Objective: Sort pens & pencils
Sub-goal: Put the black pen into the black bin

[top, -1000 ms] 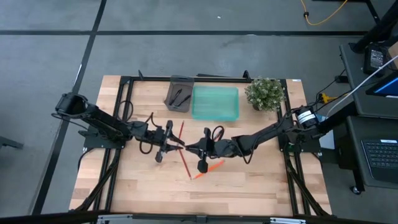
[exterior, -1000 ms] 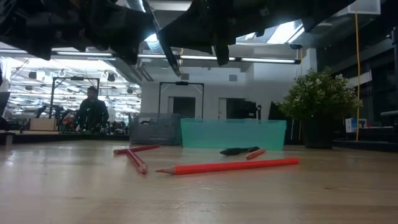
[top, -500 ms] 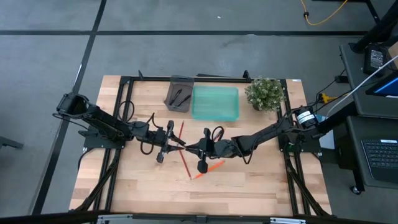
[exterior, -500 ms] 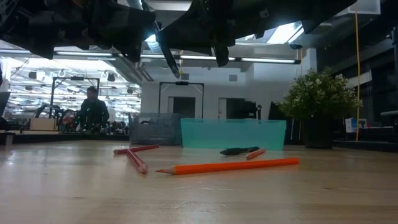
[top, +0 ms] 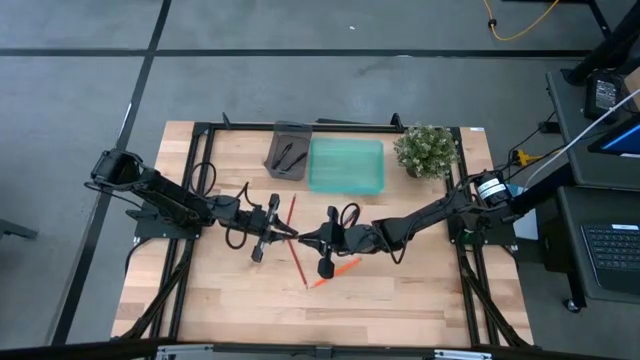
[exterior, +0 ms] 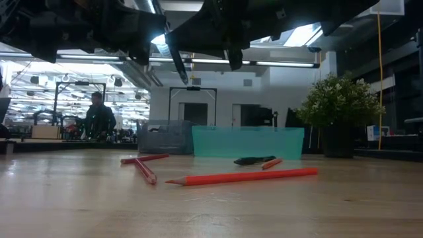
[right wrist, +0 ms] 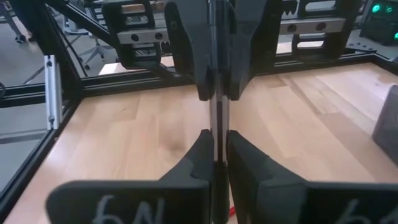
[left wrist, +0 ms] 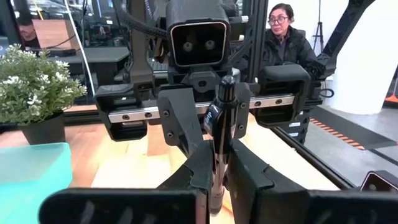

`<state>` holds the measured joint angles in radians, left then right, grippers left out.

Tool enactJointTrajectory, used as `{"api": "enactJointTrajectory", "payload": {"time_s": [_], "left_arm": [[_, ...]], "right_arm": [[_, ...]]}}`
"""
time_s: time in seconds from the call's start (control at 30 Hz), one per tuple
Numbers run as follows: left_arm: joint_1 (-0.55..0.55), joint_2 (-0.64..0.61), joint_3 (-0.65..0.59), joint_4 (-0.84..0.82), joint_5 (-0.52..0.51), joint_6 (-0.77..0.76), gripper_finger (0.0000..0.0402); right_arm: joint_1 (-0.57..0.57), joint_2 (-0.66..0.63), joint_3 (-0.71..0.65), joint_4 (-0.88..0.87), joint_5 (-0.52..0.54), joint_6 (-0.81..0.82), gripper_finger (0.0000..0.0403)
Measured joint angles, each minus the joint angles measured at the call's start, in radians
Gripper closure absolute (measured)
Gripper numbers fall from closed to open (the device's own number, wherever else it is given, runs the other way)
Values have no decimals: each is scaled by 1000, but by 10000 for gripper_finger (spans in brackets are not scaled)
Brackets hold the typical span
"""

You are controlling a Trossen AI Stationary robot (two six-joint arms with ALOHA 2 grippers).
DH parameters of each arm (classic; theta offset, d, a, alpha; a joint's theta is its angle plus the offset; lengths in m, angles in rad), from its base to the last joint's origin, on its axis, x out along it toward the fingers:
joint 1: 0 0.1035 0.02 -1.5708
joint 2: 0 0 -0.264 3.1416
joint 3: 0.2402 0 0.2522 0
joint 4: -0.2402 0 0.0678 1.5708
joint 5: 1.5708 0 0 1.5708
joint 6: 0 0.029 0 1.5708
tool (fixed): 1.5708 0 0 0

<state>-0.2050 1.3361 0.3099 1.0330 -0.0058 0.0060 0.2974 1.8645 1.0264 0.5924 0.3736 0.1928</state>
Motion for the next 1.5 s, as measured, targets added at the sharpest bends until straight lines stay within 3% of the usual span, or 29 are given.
{"api": "enactJointTrajectory", "payload": {"time_s": [0.13,0.5,0.63,0.83,1.1,1.27,1.5], "left_arm": [[0,0,0,5,2,8,380],[52,-1,0,9,10,26,380],[85,-1,0,9,22,27,380],[163,-1,0,6,46,34,380],[290,-2,0,10,79,56,380],[372,-2,0,9,78,72,380],[443,-2,0,9,60,77,380]], "right_arm": [[0,-1,0,2,-5,8,364],[0,-2,0,-32,35,11,202],[-4,-2,0,-90,145,10,171],[-27,-2,1,-233,369,38,160],[-104,-2,0,-359,359,118,159],[-160,-2,0,-386,270,115,159],[-222,-2,0,-415,255,63,159]]}}
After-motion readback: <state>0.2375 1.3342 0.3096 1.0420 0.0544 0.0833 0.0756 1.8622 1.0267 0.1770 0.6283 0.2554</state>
